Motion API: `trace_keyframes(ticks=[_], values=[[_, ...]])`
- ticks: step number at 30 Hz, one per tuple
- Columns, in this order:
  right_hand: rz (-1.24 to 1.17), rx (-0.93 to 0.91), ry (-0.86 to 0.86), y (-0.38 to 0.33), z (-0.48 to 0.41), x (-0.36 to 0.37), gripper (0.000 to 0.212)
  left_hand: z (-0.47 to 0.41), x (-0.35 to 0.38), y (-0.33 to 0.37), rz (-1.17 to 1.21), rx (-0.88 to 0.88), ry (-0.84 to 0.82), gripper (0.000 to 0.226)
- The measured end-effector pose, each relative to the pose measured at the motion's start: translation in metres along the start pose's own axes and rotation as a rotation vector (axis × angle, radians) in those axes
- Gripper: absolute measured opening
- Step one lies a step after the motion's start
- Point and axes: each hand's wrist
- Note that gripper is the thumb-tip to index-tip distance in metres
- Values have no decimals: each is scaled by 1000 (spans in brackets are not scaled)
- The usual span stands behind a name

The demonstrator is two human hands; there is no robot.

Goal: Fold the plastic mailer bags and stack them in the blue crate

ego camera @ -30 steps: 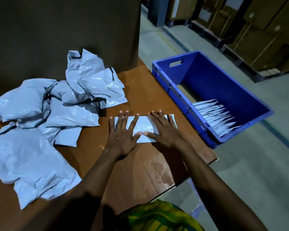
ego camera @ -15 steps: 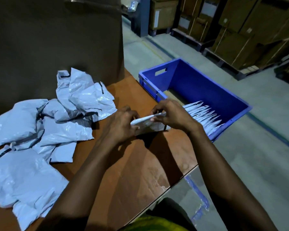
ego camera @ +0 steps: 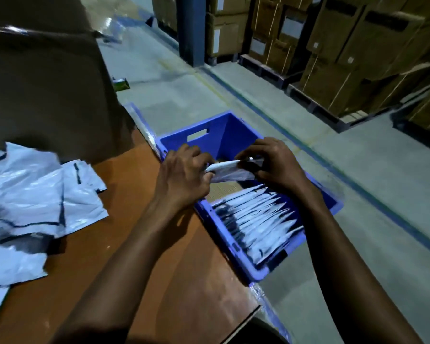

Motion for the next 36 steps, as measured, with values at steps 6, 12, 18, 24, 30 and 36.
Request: trace_keyframes(ticks=[6, 12, 18, 24, 30, 36], values=[[15, 27, -89, 81, -16, 15, 17, -45, 72, 7, -64, -61, 21, 20], [-7, 57, -249, 124, -29, 77, 19, -64, 134, -7, -141, -253, -56, 21], [69, 84, -488, 142, -28, 128, 22, -71, 182, -10, -133, -566, -380, 29], [94, 102, -762, 152, -9, 162, 23, -48, 219, -12, 58, -805, -562, 34], [-100, 168, -968, 159, -14, 171, 36, -49, 226, -25, 303, -1101, -589, 32], [-84, 128, -1062, 147, -18, 182, 48, -52, 230, -27, 221, -1157, -776, 47]])
Point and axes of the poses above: each hand's wrist, its own z-axis away from the middle knuckle, its own x-axis out of the palm, y = z × x, and after that the axes turned 10 degrees about z, right-handed
